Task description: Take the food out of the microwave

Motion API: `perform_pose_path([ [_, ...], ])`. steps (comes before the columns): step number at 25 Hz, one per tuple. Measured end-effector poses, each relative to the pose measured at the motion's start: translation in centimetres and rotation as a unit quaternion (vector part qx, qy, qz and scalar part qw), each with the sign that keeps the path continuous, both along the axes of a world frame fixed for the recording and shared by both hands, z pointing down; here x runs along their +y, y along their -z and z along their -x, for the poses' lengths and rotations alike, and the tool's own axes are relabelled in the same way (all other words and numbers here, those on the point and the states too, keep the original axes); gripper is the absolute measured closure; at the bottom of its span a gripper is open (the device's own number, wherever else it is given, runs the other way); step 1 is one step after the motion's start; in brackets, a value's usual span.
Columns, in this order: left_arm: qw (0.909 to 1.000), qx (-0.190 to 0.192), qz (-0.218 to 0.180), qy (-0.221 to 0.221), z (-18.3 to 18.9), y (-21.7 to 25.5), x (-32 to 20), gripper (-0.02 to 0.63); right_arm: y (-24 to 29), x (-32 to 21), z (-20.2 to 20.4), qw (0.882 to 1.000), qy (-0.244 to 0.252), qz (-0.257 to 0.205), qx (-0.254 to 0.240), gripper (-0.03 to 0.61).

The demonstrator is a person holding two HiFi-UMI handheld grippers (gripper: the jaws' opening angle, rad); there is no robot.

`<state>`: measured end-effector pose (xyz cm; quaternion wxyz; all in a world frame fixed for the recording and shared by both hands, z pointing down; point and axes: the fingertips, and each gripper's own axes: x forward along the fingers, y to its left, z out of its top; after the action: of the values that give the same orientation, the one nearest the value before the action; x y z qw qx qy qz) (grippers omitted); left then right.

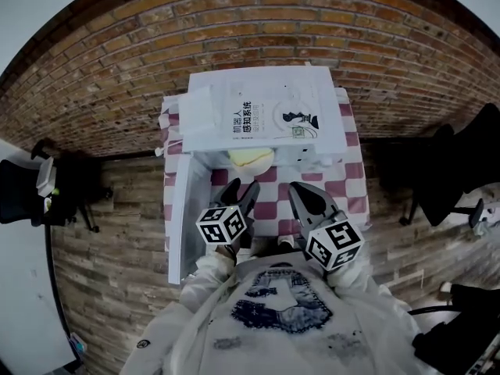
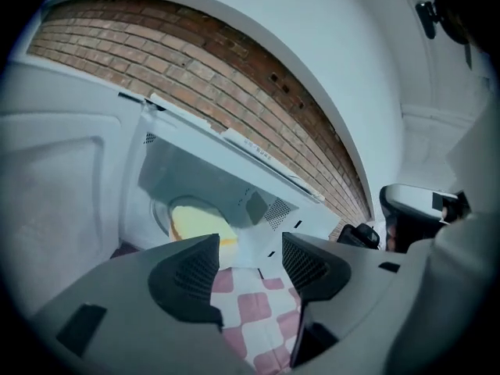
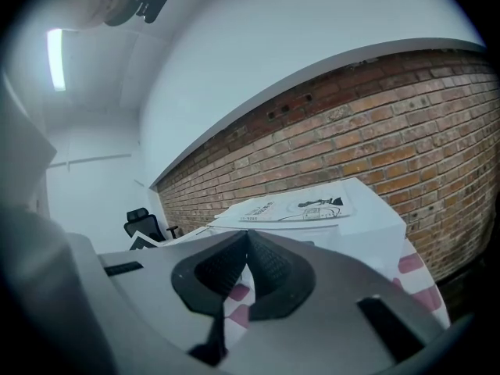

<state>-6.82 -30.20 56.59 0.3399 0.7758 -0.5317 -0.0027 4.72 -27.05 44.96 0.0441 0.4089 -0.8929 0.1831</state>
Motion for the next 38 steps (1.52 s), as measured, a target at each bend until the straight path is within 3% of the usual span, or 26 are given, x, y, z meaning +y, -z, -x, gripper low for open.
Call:
perform_pose_path([
  [7, 0.9988, 0.037, 0.027, 0.02, 0.6, -3.7, -1.1, 0.354, -0.5, -0.4, -1.1, 1.0, -0.008, 0.007, 0.009, 0.565],
  [16, 0.9892, 0.125, 0.07, 0.03, 0.3, -7.5, -2.2, 0.371, -0.9, -0.4, -2.5, 1.0, -0.017, 0.014, 0.018, 0.565],
  [20, 0.9784, 0.18, 0.094, 0.037, -0.1, -9.0, -2.7, 0.371, -1.0, -0.3, -2.7, 1.0, -0.018, 0.014, 0.021, 0.565],
  [27, 0.9491, 0.281, 0.135, 0.047, -0.9, -10.4, -4.0, 0.37, -1.2, -0.2, -3.6, 0.999, -0.027, 0.017, 0.024, 0.565],
  [31, 0.9359, 0.313, 0.153, 0.051, -1.2, -11.4, -4.4, 0.37, -1.3, 0.0, -4.1, 0.999, -0.034, 0.02, 0.025, 0.565],
  [38, 0.9214, 0.347, 0.166, 0.054, -1.4, -12.3, -5.4, 0.37, -1.6, 0.1, -4.7, 0.998, -0.04, 0.025, 0.028, 0.565],
])
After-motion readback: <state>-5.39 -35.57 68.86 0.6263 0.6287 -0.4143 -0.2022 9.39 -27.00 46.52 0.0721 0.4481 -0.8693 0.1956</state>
